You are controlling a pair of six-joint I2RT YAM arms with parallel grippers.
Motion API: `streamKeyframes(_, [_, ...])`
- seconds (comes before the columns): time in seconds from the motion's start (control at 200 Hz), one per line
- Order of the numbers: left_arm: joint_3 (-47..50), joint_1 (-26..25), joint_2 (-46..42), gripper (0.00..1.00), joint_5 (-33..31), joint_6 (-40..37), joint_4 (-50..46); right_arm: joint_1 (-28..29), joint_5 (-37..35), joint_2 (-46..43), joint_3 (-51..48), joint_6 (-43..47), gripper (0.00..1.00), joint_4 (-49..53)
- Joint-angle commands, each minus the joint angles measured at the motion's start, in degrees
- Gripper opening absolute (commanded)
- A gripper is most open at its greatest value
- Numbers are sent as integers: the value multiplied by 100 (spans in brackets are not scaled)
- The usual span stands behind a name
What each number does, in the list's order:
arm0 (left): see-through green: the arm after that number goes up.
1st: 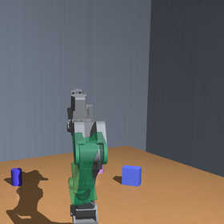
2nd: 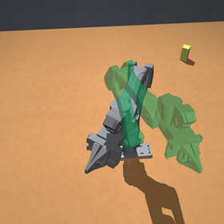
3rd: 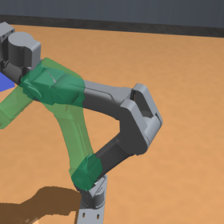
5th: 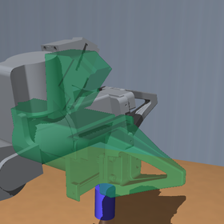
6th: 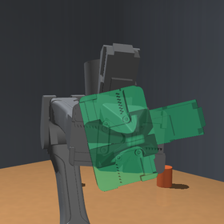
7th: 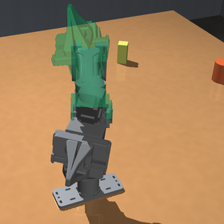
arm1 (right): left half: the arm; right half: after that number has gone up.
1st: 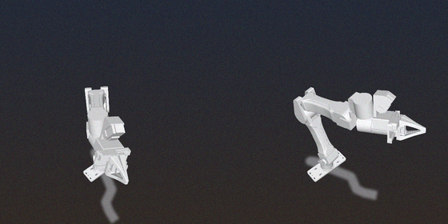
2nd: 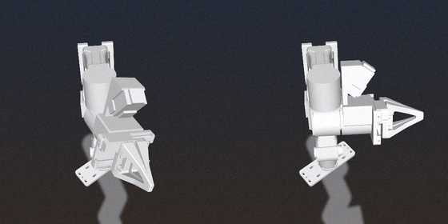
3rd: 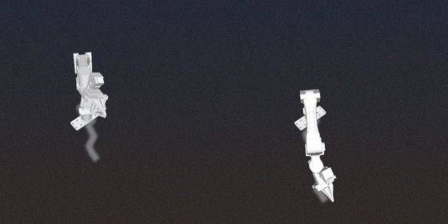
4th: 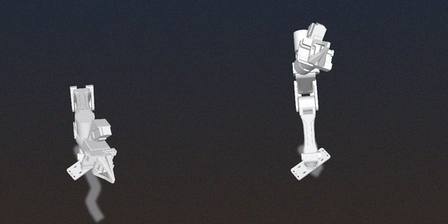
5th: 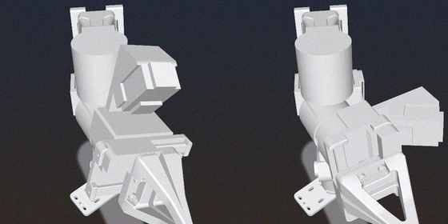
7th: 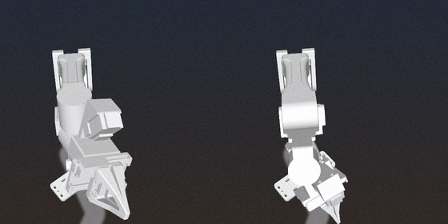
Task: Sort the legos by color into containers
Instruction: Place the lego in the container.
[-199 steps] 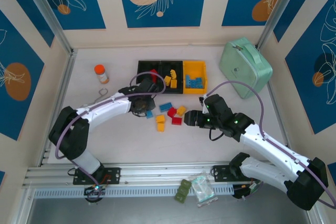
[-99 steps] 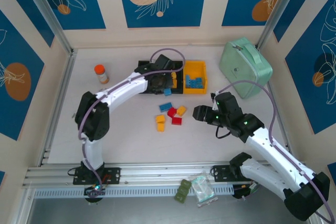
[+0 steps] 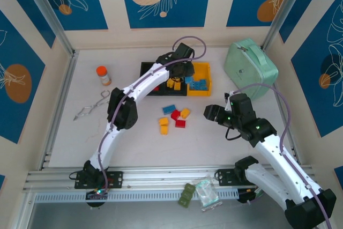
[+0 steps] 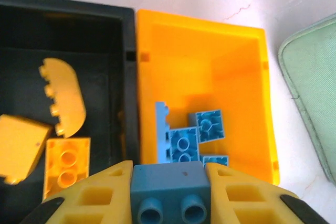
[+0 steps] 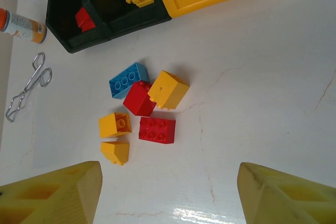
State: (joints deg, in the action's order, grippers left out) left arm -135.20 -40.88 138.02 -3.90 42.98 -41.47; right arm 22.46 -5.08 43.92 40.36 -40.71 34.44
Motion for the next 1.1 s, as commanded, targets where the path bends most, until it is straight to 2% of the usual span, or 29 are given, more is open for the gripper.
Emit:
streamKeyframes(0.0, [-429,-49,339,29,272,11,57,-99,206,-86,-107,88,69,146])
streamKeyframes(0.345, [-993,-111,1100,31,611,-2,965,-292,320,-121,-144,133,69,186])
streamKeyframes(0.565, [-1198,-106,1337,35,584,-48,1061,-347,360,-123,-141,151,69,204])
streamKeyframes(0.705, [-1198,-119,1290,48,584,-22,1054,-371,402,-125,-137,151,69,191])
streamKeyframes(1.095, [-863,-222,538,52,698,-347,885,-369,451,-164,-168,129,69,182])
